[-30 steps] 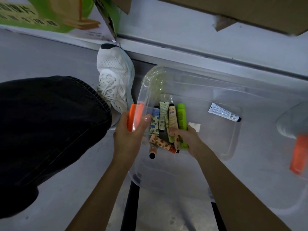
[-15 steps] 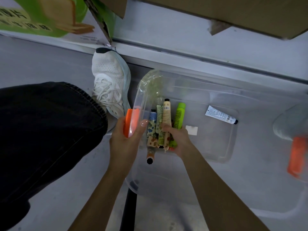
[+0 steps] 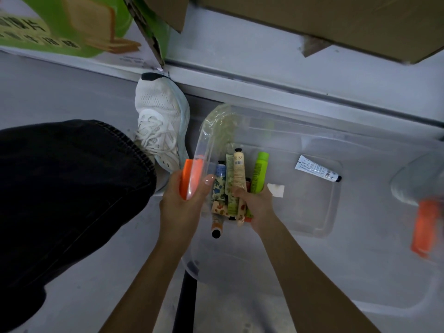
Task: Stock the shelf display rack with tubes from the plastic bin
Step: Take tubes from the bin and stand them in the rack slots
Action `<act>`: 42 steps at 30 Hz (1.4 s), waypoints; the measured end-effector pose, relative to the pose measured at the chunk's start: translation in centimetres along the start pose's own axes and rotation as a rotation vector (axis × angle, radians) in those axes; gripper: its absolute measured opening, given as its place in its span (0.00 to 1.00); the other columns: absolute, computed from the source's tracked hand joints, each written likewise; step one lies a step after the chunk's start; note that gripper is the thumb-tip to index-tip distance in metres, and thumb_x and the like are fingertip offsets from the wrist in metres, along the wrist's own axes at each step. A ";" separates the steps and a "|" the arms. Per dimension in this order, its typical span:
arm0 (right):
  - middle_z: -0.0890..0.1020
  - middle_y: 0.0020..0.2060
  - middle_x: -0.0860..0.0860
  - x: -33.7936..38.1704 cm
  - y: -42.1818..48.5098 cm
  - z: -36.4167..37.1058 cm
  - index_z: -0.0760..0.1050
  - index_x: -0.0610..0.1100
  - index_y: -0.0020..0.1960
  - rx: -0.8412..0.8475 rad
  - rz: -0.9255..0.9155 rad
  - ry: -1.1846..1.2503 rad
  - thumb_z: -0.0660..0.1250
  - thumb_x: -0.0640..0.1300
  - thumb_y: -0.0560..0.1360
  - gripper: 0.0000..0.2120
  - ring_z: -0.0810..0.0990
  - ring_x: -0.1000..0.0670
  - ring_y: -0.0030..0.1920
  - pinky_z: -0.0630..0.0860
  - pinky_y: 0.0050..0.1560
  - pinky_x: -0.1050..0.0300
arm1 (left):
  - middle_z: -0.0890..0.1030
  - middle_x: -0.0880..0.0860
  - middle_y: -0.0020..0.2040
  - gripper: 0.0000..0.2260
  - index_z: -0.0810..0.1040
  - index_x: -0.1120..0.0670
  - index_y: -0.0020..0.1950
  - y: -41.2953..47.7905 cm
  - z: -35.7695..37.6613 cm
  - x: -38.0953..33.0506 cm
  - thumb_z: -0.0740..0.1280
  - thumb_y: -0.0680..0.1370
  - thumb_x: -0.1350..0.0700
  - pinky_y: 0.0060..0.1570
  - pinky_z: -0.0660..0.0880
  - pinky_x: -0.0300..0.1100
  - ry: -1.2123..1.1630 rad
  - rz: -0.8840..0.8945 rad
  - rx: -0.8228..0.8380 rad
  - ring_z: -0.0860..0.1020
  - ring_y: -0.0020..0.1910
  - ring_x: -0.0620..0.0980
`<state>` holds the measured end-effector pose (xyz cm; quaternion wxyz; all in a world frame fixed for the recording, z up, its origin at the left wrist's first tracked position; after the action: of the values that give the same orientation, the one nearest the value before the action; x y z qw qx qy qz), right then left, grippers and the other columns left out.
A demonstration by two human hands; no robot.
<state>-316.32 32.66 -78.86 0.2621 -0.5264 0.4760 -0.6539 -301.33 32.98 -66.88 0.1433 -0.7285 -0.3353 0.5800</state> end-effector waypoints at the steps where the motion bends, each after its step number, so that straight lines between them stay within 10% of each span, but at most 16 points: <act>1: 0.83 0.49 0.42 0.0 -0.3 -0.2 0.72 0.38 0.59 0.018 -0.002 -0.008 0.77 0.32 0.62 0.28 0.85 0.44 0.44 0.81 0.33 0.50 | 0.80 0.51 0.47 0.17 0.75 0.42 0.50 -0.1 0.0 -0.1 0.68 0.66 0.35 0.49 0.80 0.57 -0.008 0.010 0.006 0.80 0.47 0.51; 6: 0.84 0.48 0.44 0.1 -1.4 -1.1 0.76 0.40 0.57 0.045 -0.005 -0.081 0.77 0.31 0.63 0.23 0.84 0.46 0.45 0.82 0.41 0.49 | 0.77 0.43 0.48 0.19 0.72 0.45 0.59 -0.4 0.0 -0.7 0.67 0.71 0.41 0.43 0.76 0.39 0.060 0.028 -0.015 0.78 0.49 0.42; 10: 0.85 0.45 0.45 2.4 -4.2 -2.4 0.78 0.40 0.55 0.117 -0.047 -0.061 0.75 0.31 0.64 0.20 0.85 0.46 0.44 0.82 0.42 0.48 | 0.72 0.45 0.63 0.33 0.66 0.51 0.71 -1.1 -0.8 -2.1 0.64 0.72 0.34 0.59 0.69 0.37 0.230 0.291 -0.122 0.71 0.63 0.41; 16: 0.83 0.33 0.45 6.1 -11.4 -5.0 0.77 0.38 0.58 0.228 -0.076 -0.019 0.74 0.35 0.67 0.20 0.81 0.48 0.29 0.76 0.31 0.55 | 0.78 0.44 0.53 0.19 0.76 0.52 0.59 -1.6 0.9 -7.4 0.67 0.75 0.42 0.51 0.69 0.23 0.065 0.341 0.137 0.76 0.52 0.33; 21: 0.85 0.45 0.44 8.8 -16.4 -6.3 0.77 0.40 0.58 0.273 -0.160 -0.006 0.74 0.36 0.67 0.21 0.84 0.48 0.42 0.78 0.33 0.57 | 0.73 0.47 0.69 0.35 0.73 0.47 0.68 -2.0 3.2 -7.7 0.65 0.68 0.28 0.71 0.63 0.51 0.019 -0.111 0.500 0.70 0.68 0.47; 26: 0.85 0.49 0.44 10.9 -19.1 -5.9 0.77 0.40 0.58 0.277 -0.262 -0.023 0.74 0.35 0.67 0.20 0.84 0.46 0.49 0.78 0.40 0.57 | 0.78 0.49 0.64 0.30 0.76 0.48 0.64 -4.6 4.9 -10.2 0.69 0.67 0.33 0.72 0.61 0.49 -0.086 -0.230 0.838 0.72 0.67 0.48; 42: 0.85 0.48 0.50 13.4 -22.8 -5.4 0.78 0.51 0.57 0.318 -0.421 -0.021 0.75 0.36 0.68 0.20 0.84 0.49 0.49 0.78 0.47 0.53 | 0.82 0.64 0.54 0.20 0.80 0.65 0.56 -7.8 5.1 -14.2 0.65 0.77 0.48 0.58 0.77 0.52 -0.339 -0.123 0.556 0.82 0.51 0.58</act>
<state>-321.86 32.58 -52.44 0.2045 -0.5727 0.2444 -0.7553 -310.10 28.48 -53.10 0.3135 -0.5328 -0.2267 0.7526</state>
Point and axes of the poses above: each hand's wrist, its own y-axis towards the middle knuckle, its own z-axis out of the palm, x = y × z, the point moved 1 cm from there along y, towards the middle knuckle
